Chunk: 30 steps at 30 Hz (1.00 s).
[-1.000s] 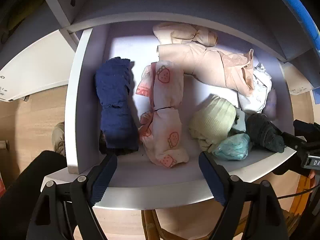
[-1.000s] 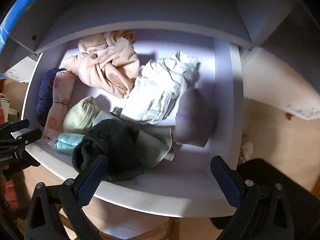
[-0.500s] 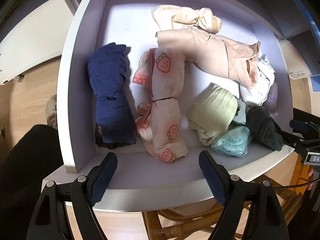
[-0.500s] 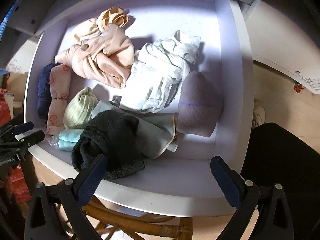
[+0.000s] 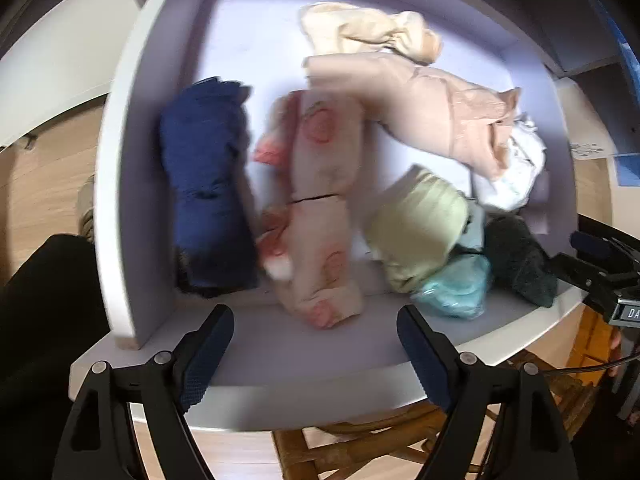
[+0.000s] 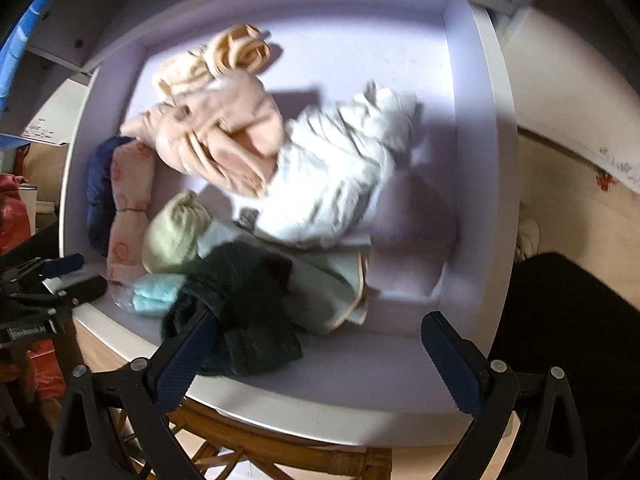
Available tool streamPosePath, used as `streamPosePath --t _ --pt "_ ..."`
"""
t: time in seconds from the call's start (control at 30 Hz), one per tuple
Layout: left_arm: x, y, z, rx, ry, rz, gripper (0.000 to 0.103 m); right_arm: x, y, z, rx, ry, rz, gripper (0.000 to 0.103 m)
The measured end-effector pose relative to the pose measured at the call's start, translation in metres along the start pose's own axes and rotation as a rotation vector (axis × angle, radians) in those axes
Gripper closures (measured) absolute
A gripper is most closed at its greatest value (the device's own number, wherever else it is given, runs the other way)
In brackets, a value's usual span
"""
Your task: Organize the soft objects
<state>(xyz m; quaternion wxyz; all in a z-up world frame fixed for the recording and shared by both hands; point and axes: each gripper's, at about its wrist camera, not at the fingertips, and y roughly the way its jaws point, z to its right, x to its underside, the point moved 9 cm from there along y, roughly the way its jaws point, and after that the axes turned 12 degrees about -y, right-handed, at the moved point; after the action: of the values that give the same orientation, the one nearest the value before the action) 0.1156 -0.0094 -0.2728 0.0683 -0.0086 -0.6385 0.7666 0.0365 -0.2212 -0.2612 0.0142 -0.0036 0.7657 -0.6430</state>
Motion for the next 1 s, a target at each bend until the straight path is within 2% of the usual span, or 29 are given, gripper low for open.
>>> streamPosePath --t 0.17,0.27,0.47,0.53,0.57,0.63,0.67,0.73,0.8,0.87,1.0 --pt "-0.012 -0.021 0.011 0.010 0.024 0.097 0.018 -0.015 -0.005 -0.007 0.023 -0.045 0.059 0.000" --pt "-0.018 -0.029 0.010 0.002 0.022 0.134 0.018 -0.019 -0.010 -0.008 0.029 -0.048 0.058 0.000" --pt "-0.020 -0.031 -0.002 -0.032 0.001 0.137 0.018 -0.005 0.005 -0.011 -0.071 -0.039 -0.057 0.000" --pt "-0.019 -0.023 0.002 -0.037 -0.007 0.133 0.018 0.021 0.016 -0.017 -0.097 -0.049 -0.100 0.000" --pt "-0.019 -0.022 0.002 -0.037 -0.008 0.133 0.018 0.019 0.023 -0.019 -0.103 -0.045 -0.110 0.002" --pt "-0.018 -0.022 0.003 -0.035 -0.005 0.135 0.018 0.011 0.030 -0.022 -0.108 -0.047 -0.111 0.007" --pt "-0.018 -0.023 0.004 -0.033 -0.002 0.136 0.018 0.004 0.032 -0.025 -0.110 -0.058 -0.103 0.015" --pt "-0.017 -0.024 0.005 -0.033 0.009 0.138 0.018 -0.003 0.035 -0.034 -0.140 -0.071 -0.108 0.023" --pt "-0.020 -0.017 0.010 -0.040 0.012 0.140 0.018 -0.003 0.034 -0.041 -0.170 -0.064 -0.110 0.037" --pt "-0.021 -0.016 0.013 -0.038 0.009 0.138 0.018 -0.004 0.031 -0.046 -0.195 -0.060 -0.103 0.045" --pt "-0.023 -0.016 0.017 -0.028 0.006 0.129 0.018 0.000 0.025 -0.057 -0.220 -0.074 -0.079 0.052"
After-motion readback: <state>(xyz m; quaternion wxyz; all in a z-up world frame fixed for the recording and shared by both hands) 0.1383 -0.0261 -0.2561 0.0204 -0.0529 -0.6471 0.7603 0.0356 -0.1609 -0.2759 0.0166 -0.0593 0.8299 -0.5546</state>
